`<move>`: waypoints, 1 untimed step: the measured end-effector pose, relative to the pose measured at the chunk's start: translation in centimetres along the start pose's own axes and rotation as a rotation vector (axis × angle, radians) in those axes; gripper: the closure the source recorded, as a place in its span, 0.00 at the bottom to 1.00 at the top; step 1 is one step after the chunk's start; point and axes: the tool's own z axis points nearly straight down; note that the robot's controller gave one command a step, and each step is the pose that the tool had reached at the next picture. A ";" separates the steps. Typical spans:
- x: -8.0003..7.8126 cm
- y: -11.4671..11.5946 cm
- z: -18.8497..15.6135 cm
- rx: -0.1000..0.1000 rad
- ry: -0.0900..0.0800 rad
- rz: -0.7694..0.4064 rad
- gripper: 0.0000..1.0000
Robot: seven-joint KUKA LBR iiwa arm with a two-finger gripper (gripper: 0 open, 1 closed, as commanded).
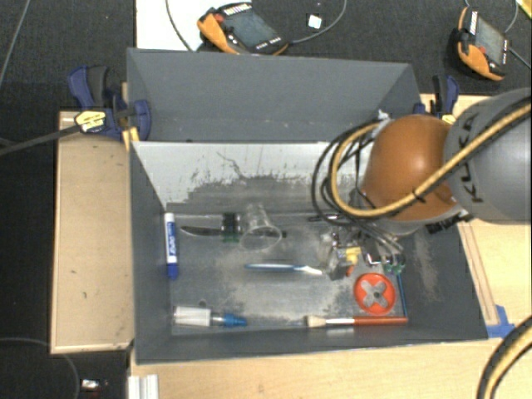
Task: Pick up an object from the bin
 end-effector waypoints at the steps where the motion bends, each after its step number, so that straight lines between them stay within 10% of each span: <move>1: -2.5 0.0 1.0 0.000 -0.010 -0.003 1.00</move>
Offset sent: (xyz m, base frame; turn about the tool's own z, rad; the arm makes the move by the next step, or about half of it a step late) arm 0.0394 -0.0518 0.0910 0.1091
